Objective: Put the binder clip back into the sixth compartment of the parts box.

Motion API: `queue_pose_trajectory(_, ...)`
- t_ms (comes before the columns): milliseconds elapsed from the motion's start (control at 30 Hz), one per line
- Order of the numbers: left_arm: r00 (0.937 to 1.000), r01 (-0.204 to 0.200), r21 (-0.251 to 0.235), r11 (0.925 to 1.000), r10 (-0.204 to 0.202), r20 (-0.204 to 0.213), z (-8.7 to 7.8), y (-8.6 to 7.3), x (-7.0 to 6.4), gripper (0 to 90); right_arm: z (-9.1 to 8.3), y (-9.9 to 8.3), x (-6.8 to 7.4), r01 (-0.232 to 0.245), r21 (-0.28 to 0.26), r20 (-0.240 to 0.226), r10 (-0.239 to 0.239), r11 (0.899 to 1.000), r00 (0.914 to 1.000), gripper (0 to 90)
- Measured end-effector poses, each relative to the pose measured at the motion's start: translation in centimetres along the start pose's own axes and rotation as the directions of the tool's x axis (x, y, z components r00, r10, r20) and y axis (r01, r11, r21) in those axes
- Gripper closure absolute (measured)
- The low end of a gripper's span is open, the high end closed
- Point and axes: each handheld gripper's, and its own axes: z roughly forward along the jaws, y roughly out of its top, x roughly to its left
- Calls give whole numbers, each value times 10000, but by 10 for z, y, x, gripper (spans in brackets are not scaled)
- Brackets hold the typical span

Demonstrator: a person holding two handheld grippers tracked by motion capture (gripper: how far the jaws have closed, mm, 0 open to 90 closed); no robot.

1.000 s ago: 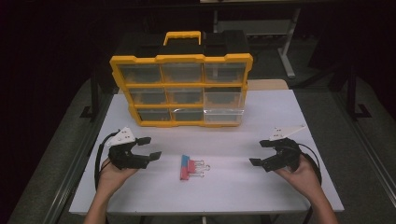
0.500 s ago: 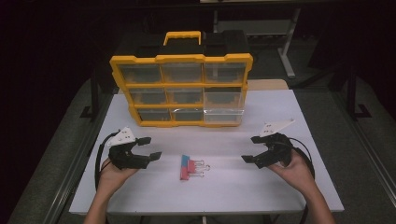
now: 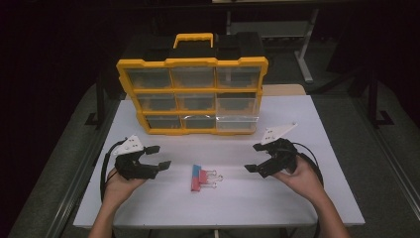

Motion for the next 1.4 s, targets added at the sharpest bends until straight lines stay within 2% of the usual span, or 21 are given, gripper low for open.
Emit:
queue_pose_trajectory(233,10000,-34,43,10000,35,-51,0,-1,0,278,16,18,9,578,134,-316,-574,9982,9979,217)
queue_pose_trajectory(467,10000,-45,-45,10000,45,-38,-1,0,1,278,36,32,18,1260,427,-661,-1231,9911,9902,243)
queue_pose_trajectory(500,10000,-47,-7,10000,47,-46,-1,0,1,277,39,34,19,1180,445,-789,-1143,9920,9903,245)
queue_pose_trajectory(533,10000,-53,9,10000,53,-48,0,0,1,277,42,35,19,1323,472,-797,-1283,9901,9885,249)
queue_pose_trajectory(700,10000,-56,-60,10000,56,-13,-1,0,1,277,59,39,23,1444,651,-1112,-1366,9874,9844,253)
queue_pose_trajectory(933,10000,-31,-26,10000,31,-33,1,0,0,277,83,46,27,1965,826,-1443,-1834,9770,9724,270)
queue_pose_trajectory(1100,10000,-45,-32,10000,45,-35,1,0,0,276,100,47,29,1909,1284,-1743,-1674,9732,9704,281)
queue_pose_trajectory(1333,9999,-98,-77,9999,98,-33,0,0,0,276,114,51,33,2317,1302,-2074,-2020,9640,9572,306)
queue_pose_trajectory(1400,10000,-57,-32,10000,57,-29,0,0,0,276,117,53,35,2316,1390,-2152,-1989,9628,9561,310)
